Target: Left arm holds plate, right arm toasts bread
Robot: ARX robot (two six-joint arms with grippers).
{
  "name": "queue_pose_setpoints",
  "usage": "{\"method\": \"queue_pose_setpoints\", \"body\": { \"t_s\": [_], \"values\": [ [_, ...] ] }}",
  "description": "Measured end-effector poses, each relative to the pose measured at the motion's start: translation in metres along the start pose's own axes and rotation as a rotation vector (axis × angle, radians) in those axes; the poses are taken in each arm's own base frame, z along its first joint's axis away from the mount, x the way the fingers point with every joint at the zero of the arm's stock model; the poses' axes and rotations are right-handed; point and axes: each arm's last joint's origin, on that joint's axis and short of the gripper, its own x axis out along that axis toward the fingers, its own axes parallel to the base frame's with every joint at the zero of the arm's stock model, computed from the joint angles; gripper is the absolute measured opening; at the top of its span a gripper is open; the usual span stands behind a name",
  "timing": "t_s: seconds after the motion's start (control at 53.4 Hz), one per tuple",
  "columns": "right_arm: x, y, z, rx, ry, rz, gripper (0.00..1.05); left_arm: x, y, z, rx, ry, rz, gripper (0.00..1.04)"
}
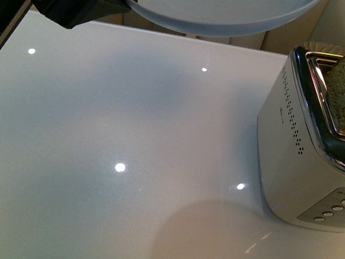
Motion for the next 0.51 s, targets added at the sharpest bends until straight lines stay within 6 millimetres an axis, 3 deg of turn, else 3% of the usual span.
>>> {"method": "queue_pose_setpoints", "body": {
  "t_s": [0.506],
  "values": [
    [-0.011,0.0,0.0,0.0,0.002,0.0,0.02,0.0,0.0,0.0,0.0,0.0,0.0,0.03]
  ]
}}
